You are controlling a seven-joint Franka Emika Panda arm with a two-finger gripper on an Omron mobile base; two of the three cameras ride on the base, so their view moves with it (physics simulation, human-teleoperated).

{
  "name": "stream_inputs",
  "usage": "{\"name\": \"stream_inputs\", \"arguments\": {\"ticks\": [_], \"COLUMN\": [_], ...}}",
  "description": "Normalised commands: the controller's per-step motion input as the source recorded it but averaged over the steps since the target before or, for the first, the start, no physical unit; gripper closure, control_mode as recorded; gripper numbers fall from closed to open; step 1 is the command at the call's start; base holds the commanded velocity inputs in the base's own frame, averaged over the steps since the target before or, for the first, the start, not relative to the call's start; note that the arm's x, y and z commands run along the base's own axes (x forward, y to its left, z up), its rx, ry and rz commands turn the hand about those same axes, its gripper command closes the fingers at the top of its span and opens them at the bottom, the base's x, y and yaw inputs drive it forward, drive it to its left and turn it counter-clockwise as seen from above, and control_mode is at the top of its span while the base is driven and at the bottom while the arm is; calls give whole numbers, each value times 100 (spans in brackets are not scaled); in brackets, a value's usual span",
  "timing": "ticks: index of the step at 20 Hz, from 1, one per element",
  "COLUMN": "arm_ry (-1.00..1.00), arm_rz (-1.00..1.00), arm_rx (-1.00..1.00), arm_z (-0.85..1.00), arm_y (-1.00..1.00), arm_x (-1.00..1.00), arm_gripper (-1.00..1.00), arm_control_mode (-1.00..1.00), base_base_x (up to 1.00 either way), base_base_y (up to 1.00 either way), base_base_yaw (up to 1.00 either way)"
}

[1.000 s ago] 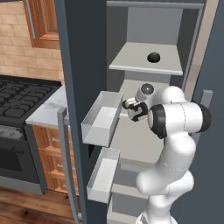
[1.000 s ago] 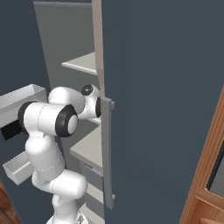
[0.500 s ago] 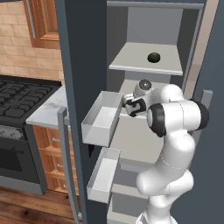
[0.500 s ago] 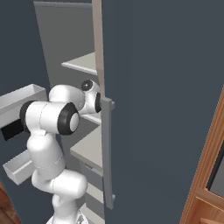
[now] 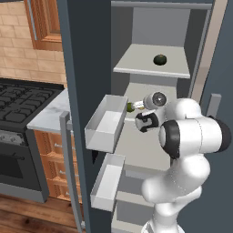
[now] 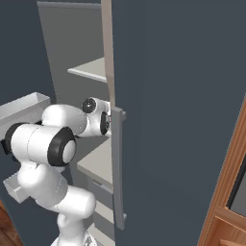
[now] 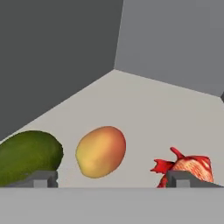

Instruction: Take the mango and squash from the highest rack and move them to the second highest rack where the lime and fish are located, to maximize freezer space. Close the freezer door after rearranging.

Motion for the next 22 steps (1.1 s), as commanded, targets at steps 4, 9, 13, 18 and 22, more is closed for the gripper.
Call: {"name": "stream_inputs", "arguments": {"ticks": [4,9,13,18,22], "arm_ry": [-1,-4,0,0,0], "arm_rz": [-5,-7,-1,0,-4], "arm_rx": [0,0,0,0,0], "arm_z": [71,84,52,55,91], "arm_y": [35,19,16,5,0], "arm_x": [-49,-53,-76,-87,-60], "arm_gripper": [-100,-100,-100,-100,-100], "arm_control_mode": [-100,-100,-100,-100,-100], "base_base_x": [0,0,0,0,0], "base_base_y": [0,0,0,0,0], "base_base_yaw": [0,0,0,0,0]}}
